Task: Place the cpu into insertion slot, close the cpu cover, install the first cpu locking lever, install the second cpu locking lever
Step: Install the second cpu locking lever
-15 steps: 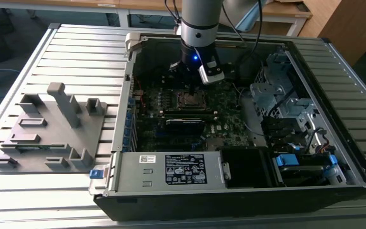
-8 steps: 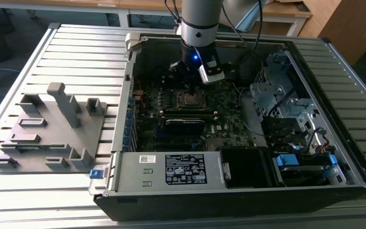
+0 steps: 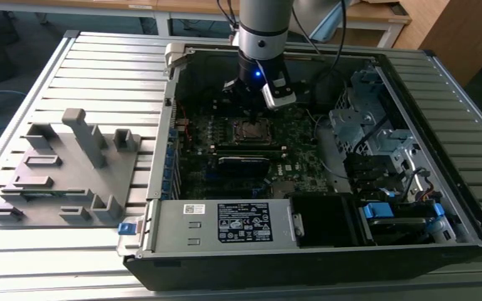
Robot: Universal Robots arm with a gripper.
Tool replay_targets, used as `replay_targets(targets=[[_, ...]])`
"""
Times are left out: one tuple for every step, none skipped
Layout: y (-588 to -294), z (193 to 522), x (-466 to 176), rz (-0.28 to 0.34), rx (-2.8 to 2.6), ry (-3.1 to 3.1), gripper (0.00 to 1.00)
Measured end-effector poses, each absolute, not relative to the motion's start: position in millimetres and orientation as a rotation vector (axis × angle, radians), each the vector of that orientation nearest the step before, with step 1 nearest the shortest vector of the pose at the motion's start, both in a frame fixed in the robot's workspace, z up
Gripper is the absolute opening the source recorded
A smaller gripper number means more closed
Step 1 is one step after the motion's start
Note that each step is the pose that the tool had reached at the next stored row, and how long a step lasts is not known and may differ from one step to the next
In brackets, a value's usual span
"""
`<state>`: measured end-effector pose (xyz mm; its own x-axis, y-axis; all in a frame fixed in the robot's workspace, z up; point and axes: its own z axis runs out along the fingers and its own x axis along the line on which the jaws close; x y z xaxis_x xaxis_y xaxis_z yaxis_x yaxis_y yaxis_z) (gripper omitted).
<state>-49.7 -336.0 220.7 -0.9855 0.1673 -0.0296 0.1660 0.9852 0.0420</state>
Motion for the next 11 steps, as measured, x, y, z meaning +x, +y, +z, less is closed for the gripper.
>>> replay_targets(targets=[[-336.0, 221.2, -49.7, 0.061, 0.26, 3.097, 0.11], [-336.0, 221.7, -49.7, 0.061, 0.26, 3.097, 0.11], [-336.0, 221.9, -49.7, 0.062, 0.26, 3.097, 0.11], [-336.0, 222.2, -49.7, 0.061, 0.26, 3.097, 0.11], [-336.0, 222.4, -49.7, 0.061, 0.26, 3.097, 0.11], [-336.0, 222.5, -49.7, 0.061, 0.26, 3.097, 0.11], [-336.0, 222.5, -49.7, 0.061, 0.26, 3.097, 0.11], [-336.0, 222.5, -49.7, 0.061, 0.26, 3.097, 0.11], [-336.1, 222.8, -49.7, 0.061, 0.26, 3.097, 0.11], [-336.1, 223.0, -49.7, 0.061, 0.26, 3.097, 0.11], [-336.1, 223.2, -49.7, 0.061, 0.26, 3.097, 0.11]])
